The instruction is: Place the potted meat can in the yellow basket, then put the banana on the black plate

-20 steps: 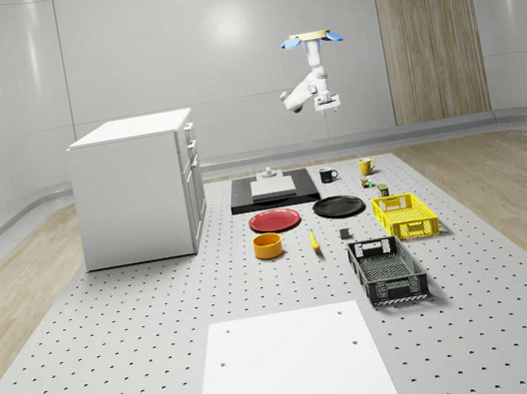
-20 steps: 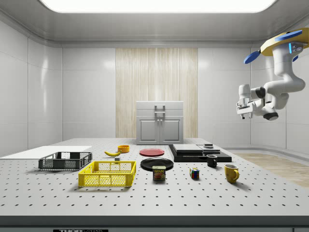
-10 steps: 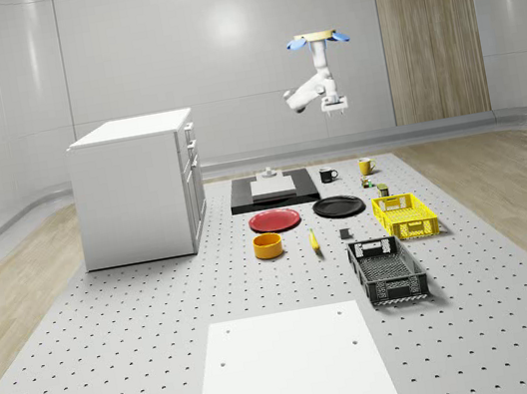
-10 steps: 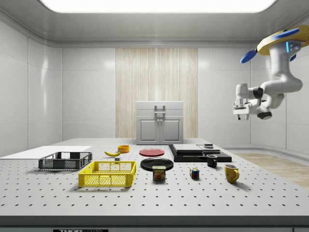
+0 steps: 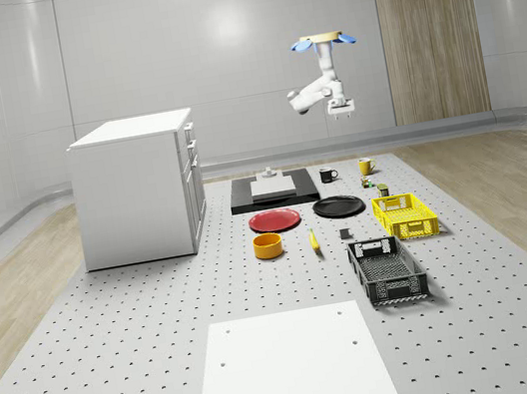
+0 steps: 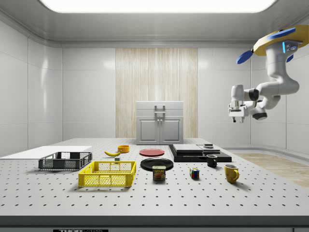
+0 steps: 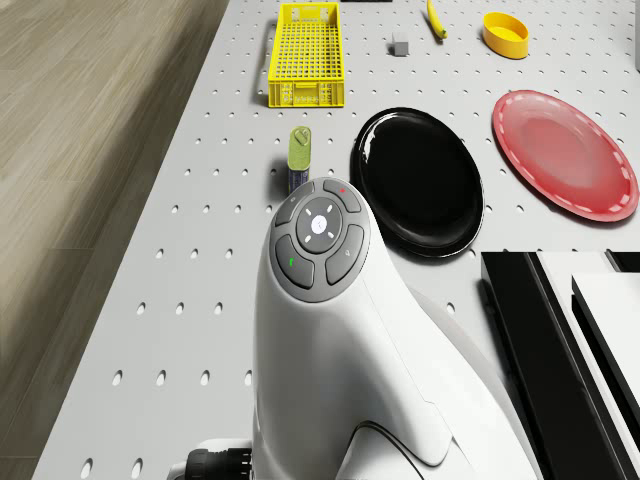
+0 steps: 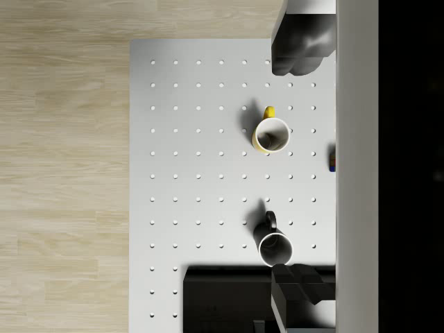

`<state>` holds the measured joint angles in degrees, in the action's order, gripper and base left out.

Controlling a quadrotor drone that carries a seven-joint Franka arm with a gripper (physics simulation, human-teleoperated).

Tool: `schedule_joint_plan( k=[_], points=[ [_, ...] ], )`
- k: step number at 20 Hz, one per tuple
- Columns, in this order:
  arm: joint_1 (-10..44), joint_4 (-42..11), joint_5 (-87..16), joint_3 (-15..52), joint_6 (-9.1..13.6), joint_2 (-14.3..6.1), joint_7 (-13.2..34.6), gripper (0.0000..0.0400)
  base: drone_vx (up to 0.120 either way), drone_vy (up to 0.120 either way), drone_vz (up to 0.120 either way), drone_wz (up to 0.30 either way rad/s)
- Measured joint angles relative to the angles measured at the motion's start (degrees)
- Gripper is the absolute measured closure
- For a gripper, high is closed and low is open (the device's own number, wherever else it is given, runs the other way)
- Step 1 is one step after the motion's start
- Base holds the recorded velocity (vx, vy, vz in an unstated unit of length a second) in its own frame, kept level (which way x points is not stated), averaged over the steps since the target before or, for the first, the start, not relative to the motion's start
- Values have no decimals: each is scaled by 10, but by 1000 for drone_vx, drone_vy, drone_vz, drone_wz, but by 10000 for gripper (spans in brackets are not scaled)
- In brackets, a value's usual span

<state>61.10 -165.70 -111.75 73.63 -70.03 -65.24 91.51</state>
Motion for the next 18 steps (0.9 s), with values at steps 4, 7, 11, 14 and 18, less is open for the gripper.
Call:
schedule_joint_plan(
  k=[4,7,11,14,18],
  points=[
    [4,1,6,4,-10,-12,4,0,120,120,0,0],
    [8,1,11,7,-18,-20,7,0,120,120,0,0],
    [11,2,16,10,-28,-31,10,0,120,120,0,0],
    [14,3,20,12,-35,-39,13,0,120,67,0,0],
    [17,3,26,15,-45,-50,16,0,120,0,-60,0]
  ],
)
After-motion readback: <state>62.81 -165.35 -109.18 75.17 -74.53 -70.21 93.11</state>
